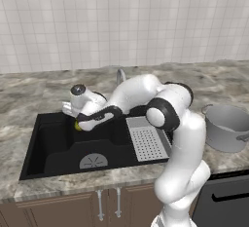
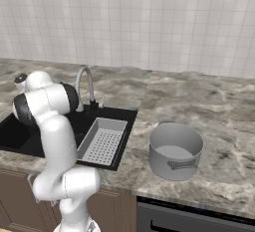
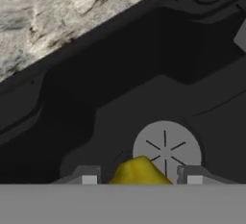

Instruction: Dump the lemon from the pot into the sink. Then turn on the water and wash the lemon. Then turn off the water and put the lemon back in the pot.

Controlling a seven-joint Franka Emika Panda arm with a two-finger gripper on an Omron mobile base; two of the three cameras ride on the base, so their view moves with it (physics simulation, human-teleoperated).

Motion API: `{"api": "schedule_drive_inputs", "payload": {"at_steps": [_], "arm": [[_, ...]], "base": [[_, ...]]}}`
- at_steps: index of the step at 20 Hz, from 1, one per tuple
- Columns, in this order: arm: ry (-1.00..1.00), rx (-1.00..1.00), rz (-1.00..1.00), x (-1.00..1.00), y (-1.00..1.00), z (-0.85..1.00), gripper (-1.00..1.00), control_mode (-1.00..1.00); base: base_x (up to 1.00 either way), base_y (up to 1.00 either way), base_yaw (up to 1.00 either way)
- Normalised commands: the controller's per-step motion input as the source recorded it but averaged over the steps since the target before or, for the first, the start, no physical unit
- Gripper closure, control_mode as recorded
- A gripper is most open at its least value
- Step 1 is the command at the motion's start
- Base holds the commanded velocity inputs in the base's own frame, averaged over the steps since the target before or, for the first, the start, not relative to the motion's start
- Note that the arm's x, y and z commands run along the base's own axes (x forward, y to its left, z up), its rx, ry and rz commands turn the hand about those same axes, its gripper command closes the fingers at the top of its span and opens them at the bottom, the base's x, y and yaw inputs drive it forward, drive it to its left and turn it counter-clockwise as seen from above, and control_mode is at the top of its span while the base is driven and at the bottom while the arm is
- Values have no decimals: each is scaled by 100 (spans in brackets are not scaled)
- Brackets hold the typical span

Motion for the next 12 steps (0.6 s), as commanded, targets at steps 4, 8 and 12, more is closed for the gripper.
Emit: {"api": "schedule_drive_inputs", "payload": {"at_steps": [4, 8, 12], "arm": [[0, -11, 0, -45, -21, 95, 100, -100], [0, -11, 0, -42, -38, 74, 100, -100], [0, -8, 0, -44, -60, 58, 100, -100]], "base": [[0, 0, 0], [0, 0, 0], [0, 0, 0]]}}
